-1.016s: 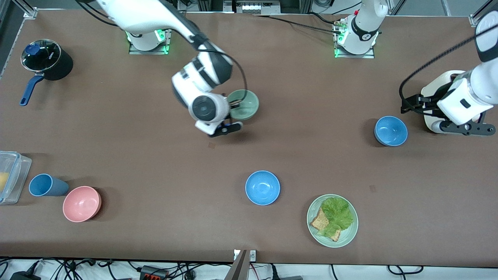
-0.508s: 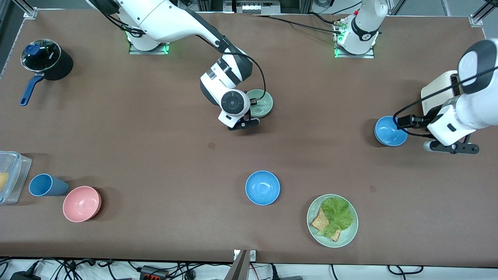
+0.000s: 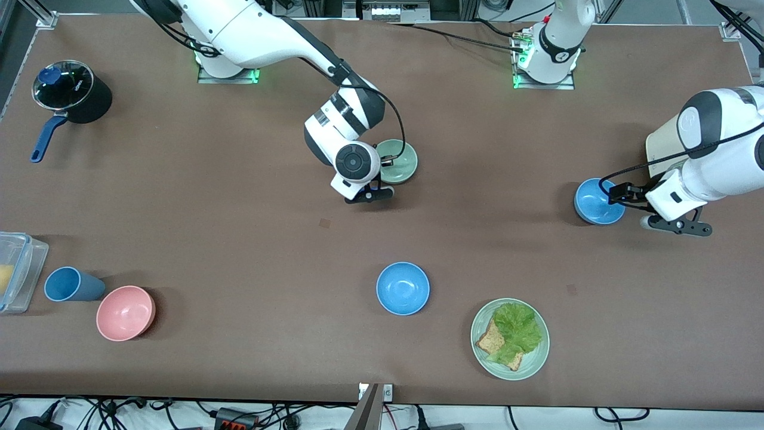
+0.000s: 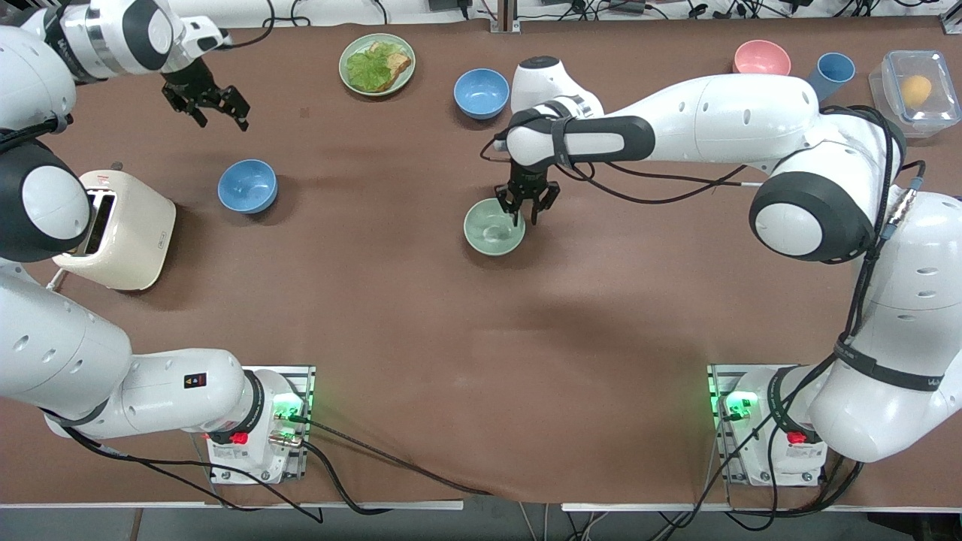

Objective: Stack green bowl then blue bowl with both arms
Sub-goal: 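Carry the green bowl to mid-table while the left gripper reaches the blue bowl, then release the green bowl while the left gripper grasps the blue bowl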

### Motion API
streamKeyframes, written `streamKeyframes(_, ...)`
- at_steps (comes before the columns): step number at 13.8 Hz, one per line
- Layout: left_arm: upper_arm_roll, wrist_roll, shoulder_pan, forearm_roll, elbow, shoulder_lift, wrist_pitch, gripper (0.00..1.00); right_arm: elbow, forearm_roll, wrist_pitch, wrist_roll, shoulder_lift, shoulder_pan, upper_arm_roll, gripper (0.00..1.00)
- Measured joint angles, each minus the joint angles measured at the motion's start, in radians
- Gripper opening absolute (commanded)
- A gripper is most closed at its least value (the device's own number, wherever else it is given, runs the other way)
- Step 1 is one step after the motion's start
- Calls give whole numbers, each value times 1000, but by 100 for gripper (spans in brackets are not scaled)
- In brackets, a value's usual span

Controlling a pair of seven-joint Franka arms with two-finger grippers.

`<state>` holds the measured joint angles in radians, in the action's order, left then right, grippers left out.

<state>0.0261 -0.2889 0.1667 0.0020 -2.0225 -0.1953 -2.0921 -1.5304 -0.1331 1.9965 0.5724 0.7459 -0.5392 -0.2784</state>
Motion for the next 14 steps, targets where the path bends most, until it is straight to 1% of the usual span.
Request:
streamKeyframes(1,0,-24,21,0,-34,1,-42,100,22,1,-10,5,-14,5,5,100)
streamKeyframes(3,-1,-50,52,0,-92,-2,-95,99,76,3,-84,11,-70,24,24,100)
streamKeyframes(5,-1,-53,73,0,-119,-21,-128,100,133,11,-195,12,-148,45,83,100)
streamKeyframes(7,-1,-55,86,0,-125,-55,-160,100,185,21,-292,11,-218,57,172,100)
streamKeyframes(9,0,-55,91,0,-127,-84,-170,100,219,24,-345,8,-267,62,273,100)
streamKeyframes(12,-1,-63,102,0,-148,-102,-213,100,225,25,-353,-43,-303,68,433,100)
streamKeyframes(14,-1,-94,106,0,-170,-108,-257,97,228,25,-353,-103,-311,72,518,100)
